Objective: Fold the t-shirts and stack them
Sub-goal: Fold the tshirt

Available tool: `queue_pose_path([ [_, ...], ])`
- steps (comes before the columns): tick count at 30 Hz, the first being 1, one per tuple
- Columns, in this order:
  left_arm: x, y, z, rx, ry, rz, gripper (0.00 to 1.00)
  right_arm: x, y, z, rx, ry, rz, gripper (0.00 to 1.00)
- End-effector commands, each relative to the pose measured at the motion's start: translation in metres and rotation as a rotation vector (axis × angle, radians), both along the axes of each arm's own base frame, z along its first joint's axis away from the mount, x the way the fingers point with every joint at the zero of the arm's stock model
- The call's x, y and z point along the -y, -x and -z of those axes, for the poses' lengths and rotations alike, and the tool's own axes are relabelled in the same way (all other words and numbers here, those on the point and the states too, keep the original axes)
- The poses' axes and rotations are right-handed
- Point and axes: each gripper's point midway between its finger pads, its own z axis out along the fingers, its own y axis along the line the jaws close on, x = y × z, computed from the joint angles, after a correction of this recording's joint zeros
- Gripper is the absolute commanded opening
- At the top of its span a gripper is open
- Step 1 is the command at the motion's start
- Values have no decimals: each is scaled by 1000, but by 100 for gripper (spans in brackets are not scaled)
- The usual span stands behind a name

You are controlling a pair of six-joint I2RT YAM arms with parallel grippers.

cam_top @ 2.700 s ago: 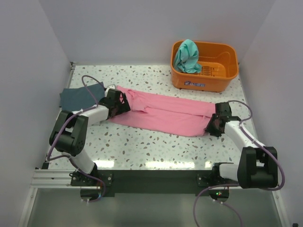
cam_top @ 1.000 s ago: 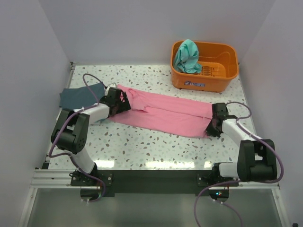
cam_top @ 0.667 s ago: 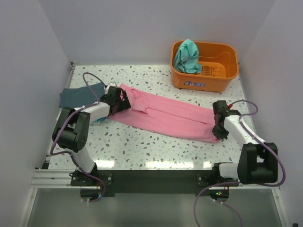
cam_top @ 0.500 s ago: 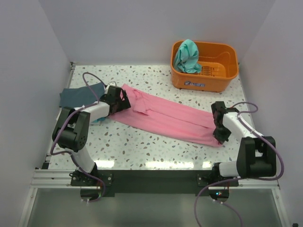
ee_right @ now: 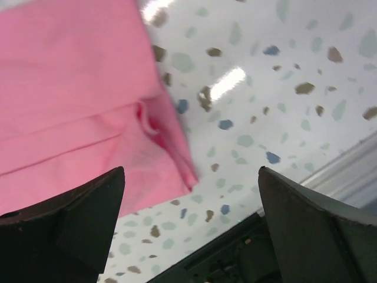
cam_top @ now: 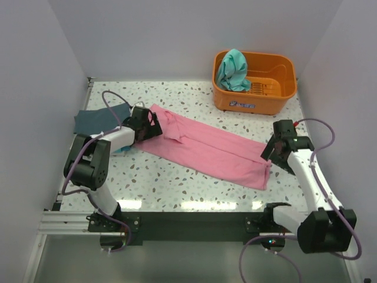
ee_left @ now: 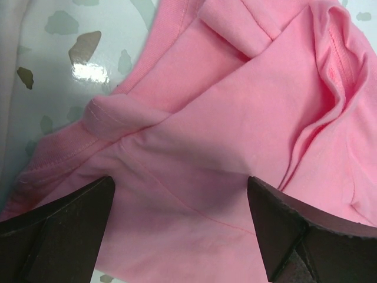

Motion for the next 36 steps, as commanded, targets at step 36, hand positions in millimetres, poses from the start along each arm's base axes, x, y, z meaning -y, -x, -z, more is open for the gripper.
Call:
queue_pose_path([
  [36,126,3,-26,5,198,316,84,-56,-47,108,-58,-245,-186,99],
])
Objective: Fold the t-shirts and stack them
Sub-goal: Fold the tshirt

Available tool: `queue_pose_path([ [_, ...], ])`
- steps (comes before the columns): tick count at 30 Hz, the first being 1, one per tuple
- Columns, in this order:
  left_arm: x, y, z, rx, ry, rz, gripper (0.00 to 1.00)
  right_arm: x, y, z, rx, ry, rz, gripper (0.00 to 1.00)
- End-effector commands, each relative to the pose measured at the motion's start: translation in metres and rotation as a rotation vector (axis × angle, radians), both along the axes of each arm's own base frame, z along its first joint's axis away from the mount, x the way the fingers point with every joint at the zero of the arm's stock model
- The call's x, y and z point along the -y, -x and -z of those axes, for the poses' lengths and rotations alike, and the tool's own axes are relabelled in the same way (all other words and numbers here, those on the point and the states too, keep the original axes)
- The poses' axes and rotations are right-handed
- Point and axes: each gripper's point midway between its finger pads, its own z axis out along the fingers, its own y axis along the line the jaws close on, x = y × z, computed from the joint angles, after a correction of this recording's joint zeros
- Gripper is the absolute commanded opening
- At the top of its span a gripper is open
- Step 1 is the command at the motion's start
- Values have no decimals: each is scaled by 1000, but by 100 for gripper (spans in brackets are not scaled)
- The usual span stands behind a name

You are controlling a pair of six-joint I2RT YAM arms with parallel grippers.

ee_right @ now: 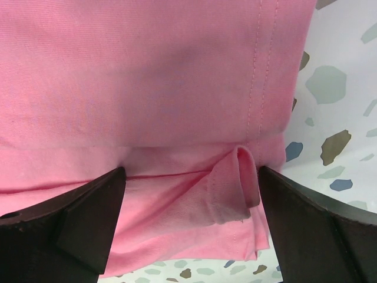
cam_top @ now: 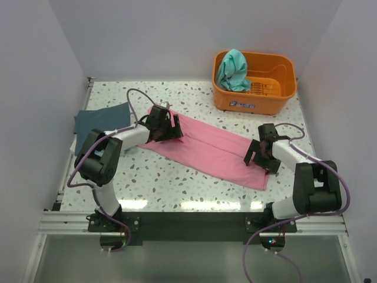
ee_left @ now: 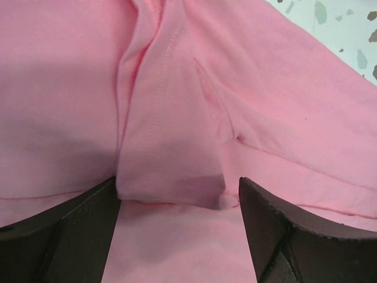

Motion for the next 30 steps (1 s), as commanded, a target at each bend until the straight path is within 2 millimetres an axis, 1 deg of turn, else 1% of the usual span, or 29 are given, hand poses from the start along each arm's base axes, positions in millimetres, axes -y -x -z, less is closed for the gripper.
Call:
queue_pose_path([
  [1,12,-11,-20,40,8,5,85,3,0,16,-8,14,11,99],
  [2,4,-16,-24,60,-34,-29,86,3,0,16,-8,17,12,99],
  [3,-4,-14,-23,52,-64,-46,86,3,0,16,-6,17,10,99],
  [5,-7,-16,-31,79,-72,-59,87,4,-1,15,-4,19,9,99],
  [9,5,-25,-39,120,-29,-28,84,6,1,16,-15,31,4,99],
  [10,8,-28,-38,125,-24,-18,78,7,1,15,-13,37,4,98],
  [12,20,-33,-31,116,3,21,70,8,1,13,-7,43,2,99],
  [13,24,-35,-29,112,14,38,58,9,1,11,-3,47,4,99],
  [15,32,-38,-21,88,28,58,42,10,-1,7,4,52,1,98],
  [16,34,-40,-21,86,33,59,30,10,-2,6,6,54,-2,99],
  [18,42,-43,-27,109,62,74,21,10,-5,2,18,54,-5,99],
  [19,48,-43,-31,121,70,85,19,9,-5,2,19,50,-6,99],
  [21,52,-49,-39,156,65,86,20,7,-7,3,21,42,-6,98],
  [24,64,-55,-40,178,51,108,25,5,-7,6,20,27,-10,99],
  [25,70,-58,-36,179,47,123,30,4,-5,8,10,25,-11,99],
  [27,77,-63,-33,179,45,138,47,4,-4,9,5,26,-14,99],
  [28,84,-67,-31,189,38,154,53,4,-3,10,0,23,-14,99],
  [30,87,-70,-27,182,23,161,73,4,-4,8,4,23,-22,99],
])
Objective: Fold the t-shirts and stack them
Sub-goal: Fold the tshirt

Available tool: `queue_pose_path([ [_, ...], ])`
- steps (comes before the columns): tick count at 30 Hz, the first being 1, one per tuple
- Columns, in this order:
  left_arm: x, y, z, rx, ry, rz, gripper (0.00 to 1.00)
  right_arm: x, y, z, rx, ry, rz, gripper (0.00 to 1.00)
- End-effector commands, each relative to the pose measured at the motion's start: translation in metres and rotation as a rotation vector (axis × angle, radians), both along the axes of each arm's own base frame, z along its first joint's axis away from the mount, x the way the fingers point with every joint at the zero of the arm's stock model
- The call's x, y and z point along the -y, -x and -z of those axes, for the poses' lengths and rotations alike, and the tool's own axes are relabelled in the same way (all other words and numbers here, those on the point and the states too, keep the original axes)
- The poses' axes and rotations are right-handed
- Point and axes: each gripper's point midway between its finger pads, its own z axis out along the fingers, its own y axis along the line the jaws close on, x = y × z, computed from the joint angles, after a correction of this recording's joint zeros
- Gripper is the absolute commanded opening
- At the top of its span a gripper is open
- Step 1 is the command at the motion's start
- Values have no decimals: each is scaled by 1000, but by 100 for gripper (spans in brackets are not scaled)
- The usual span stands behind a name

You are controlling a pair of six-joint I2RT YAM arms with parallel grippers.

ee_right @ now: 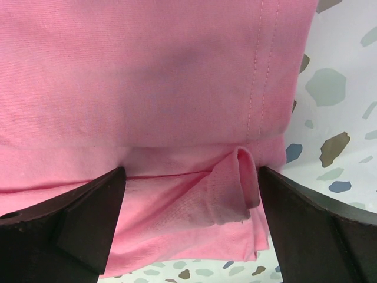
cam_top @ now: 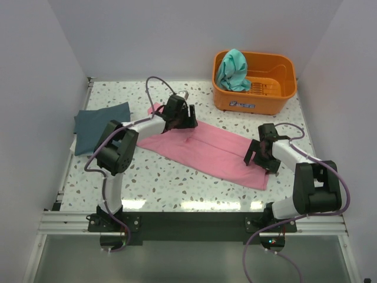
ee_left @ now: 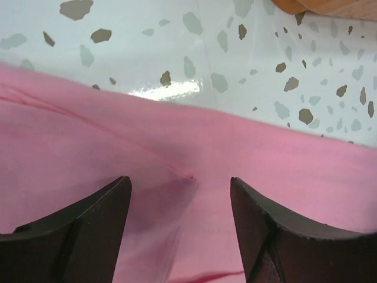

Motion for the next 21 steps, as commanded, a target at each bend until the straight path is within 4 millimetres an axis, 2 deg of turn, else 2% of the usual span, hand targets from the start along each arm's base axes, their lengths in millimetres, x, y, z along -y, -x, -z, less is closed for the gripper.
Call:
queue_pose_path([
  [1,19,-18,-10,61,8,43,74,3,-4,7,7,19,-13,99],
  [3,24,-15,-14,52,21,69,81,3,-6,2,22,17,-16,99],
  [5,27,-14,-34,95,31,74,89,2,-13,-8,56,12,-21,99],
  [6,27,-14,-43,114,33,75,97,1,-15,-11,69,10,-28,99],
  [7,26,-15,-63,153,40,71,100,-1,-22,-19,92,-1,-35,99],
  [8,24,-13,-74,167,43,68,100,-1,-25,-26,107,0,-46,99],
  [9,21,-10,-95,201,55,69,100,-2,-29,-31,123,-3,-54,99],
  [10,18,-7,-103,214,57,63,100,-2,-40,-45,162,-1,-58,99],
  [12,8,6,-122,243,65,54,100,-3,-50,-63,208,-6,-63,99],
  [14,-5,15,-125,254,50,22,100,-9,-65,-83,267,-30,-67,99],
  [15,-15,20,-140,289,53,-4,100,-9,-69,-89,290,-36,-68,99],
  [16,-28,29,-122,265,21,-30,100,-11,-74,-94,310,-43,-68,99],
  [17,-35,35,-117,256,11,-48,100,-14,-79,-96,330,-56,-70,99],
  [18,-50,42,-103,224,0,-81,100,-17,-83,-94,331,-67,-77,99],
  [20,-63,49,-87,181,-8,-110,100,-30,-91,-90,339,-96,-114,99],
  [21,-74,53,-70,141,-19,-132,100,-34,-93,-87,330,-86,-135,99],
])
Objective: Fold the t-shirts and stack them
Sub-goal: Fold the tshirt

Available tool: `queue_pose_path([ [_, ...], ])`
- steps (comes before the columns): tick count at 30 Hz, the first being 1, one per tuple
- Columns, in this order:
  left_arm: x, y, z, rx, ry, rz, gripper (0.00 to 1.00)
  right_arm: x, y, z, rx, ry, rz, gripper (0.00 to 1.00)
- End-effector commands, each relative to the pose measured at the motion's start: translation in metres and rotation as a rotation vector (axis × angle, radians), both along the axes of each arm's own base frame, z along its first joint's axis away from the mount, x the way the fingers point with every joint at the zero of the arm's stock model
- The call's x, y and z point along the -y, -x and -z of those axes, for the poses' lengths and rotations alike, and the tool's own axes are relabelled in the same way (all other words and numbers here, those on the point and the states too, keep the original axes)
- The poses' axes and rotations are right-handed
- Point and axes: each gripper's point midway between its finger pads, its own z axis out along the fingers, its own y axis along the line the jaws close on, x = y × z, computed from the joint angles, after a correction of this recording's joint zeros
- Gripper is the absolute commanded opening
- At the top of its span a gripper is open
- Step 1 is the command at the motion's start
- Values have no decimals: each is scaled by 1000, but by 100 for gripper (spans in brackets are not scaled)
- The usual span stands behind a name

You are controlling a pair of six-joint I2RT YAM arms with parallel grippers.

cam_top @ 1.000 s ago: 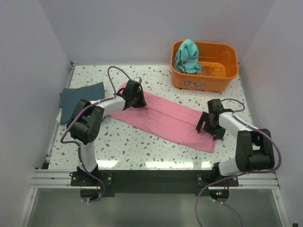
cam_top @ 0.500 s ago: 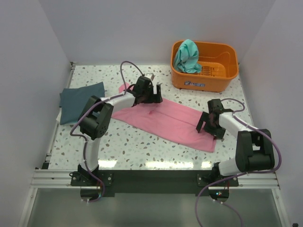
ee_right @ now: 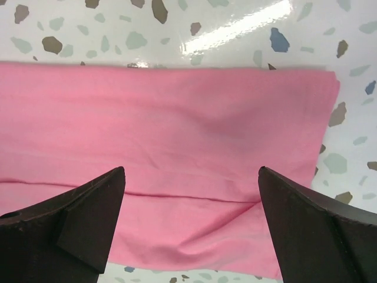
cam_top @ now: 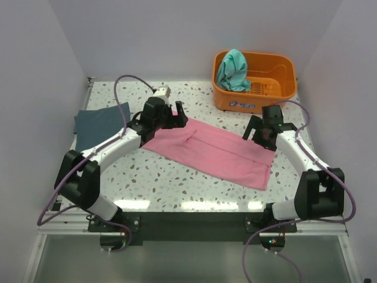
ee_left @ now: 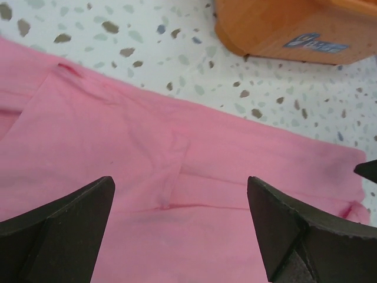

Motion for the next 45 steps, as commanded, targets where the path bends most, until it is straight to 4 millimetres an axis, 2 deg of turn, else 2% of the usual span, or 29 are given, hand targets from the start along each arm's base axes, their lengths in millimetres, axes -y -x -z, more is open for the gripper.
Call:
queue_pose_path([
  [1,-36,7,64,-126,-65,-96,100,-23,-17,9,-8,-6,-87,99],
  [2,-39,7,71,-141,-68,-104,100,-35,-16,15,-27,11,-129,99],
  [3,-45,7,88,-177,-78,-122,100,-38,-18,20,-41,26,-140,99],
  [5,-46,4,101,-210,-65,-119,100,-48,-17,40,-90,33,-159,99],
  [6,-49,4,118,-251,-68,-128,100,-50,-16,46,-107,28,-162,98],
  [7,-44,-6,117,-223,-35,-123,100,-50,-11,54,-132,28,-155,98],
  [11,-28,-16,141,-286,-7,-67,100,-61,1,73,-147,-6,-161,99],
  [14,-30,-37,158,-297,-62,-103,100,-70,22,83,-174,-15,-183,99],
  [15,-27,-50,165,-297,-78,-98,100,-74,29,85,-181,-19,-192,99],
  [17,-27,-61,176,-323,-94,-97,100,-84,53,94,-224,-29,-222,99],
  [18,-22,-78,183,-322,-103,-89,100,-88,59,90,-213,-35,-223,99],
  [19,-24,-84,188,-342,-117,-95,100,-89,74,97,-239,-34,-226,99],
  [20,-22,-104,193,-342,-128,-86,100,-101,91,98,-250,-71,-235,99],
  [22,-16,-123,195,-337,-132,-68,100,-118,107,97,-260,-151,-235,99],
  [23,-13,-133,197,-329,-139,-57,100,-137,112,94,-233,-208,-250,99],
  [24,-6,-154,197,-294,-146,-38,100,-149,119,92,-226,-242,-269,99],
  [26,-3,-166,201,-299,-167,-19,100,-169,137,87,-220,-258,-327,99],
  [27,2,-179,201,-273,-172,-5,100,-174,142,86,-221,-250,-346,99],
  [30,4,-194,200,-235,-174,1,100,-193,152,82,-225,-253,-409,99],
  [32,-6,-207,192,-210,-135,-25,100,-209,155,76,-223,-234,-465,99],
  [35,-5,-210,185,-200,-120,-28,100,-220,152,68,-206,-251,-510,99],
  [37,0,-215,163,-161,-108,-2,100,-230,146,55,-188,-267,-541,99],
  [38,2,-216,153,-147,-99,8,100,-220,144,54,-190,-210,-533,99],
  [39,4,-216,131,-120,-85,15,100,-222,134,39,-152,-196,-528,99],
  [41,7,-211,109,-104,-76,28,100,-211,125,25,-107,-140,-500,99],
  [42,7,-207,79,-73,-73,37,100,-215,119,3,-43,-169,-501,99],
  [43,7,-201,66,-67,-79,37,100,-215,118,-7,-14,-183,-501,99],
  [44,8,-191,36,-42,-77,40,100,-209,116,-13,9,-169,-483,99],
  [45,6,-179,28,-61,-96,52,100,-204,113,-30,62,-179,-465,99],
])
